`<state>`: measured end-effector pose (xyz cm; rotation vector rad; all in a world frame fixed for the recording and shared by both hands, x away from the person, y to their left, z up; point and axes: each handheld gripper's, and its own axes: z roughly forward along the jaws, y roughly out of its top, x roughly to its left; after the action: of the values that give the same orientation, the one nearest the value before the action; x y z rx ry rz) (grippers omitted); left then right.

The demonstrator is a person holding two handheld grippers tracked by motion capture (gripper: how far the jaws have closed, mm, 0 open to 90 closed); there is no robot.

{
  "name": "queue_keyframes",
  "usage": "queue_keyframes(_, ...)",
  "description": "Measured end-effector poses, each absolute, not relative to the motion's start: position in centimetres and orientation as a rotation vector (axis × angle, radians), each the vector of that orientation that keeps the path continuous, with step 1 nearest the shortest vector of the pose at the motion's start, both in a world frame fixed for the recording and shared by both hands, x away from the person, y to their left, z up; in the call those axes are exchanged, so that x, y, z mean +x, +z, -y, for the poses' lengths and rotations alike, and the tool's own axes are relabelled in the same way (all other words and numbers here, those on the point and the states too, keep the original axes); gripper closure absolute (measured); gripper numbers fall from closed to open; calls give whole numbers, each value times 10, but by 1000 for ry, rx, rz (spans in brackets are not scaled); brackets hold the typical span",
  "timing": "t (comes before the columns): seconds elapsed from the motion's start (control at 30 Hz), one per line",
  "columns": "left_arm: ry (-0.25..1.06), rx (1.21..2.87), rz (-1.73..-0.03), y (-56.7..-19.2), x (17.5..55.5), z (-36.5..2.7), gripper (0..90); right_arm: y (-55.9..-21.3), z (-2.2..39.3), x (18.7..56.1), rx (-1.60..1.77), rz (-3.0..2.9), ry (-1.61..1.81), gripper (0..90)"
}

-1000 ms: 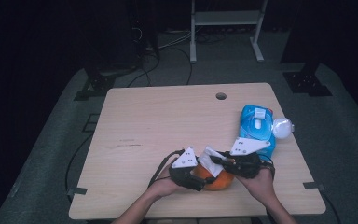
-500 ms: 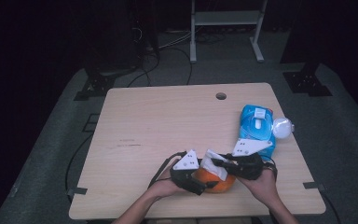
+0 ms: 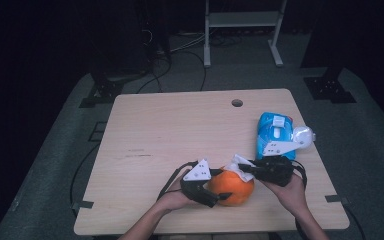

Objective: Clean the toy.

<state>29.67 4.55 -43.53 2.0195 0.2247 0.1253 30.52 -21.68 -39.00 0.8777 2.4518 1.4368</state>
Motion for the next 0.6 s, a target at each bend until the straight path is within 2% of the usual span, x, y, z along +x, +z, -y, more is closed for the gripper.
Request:
queue_keyframes(0.27,189,2073,-72,-436,282,-35,245,-393,194,307,828,-2516,1440,790)
queue_keyframes(0.6,103,1994,-270,-437,303,-52,255,-393,217,310,911,-2470,1470,791)
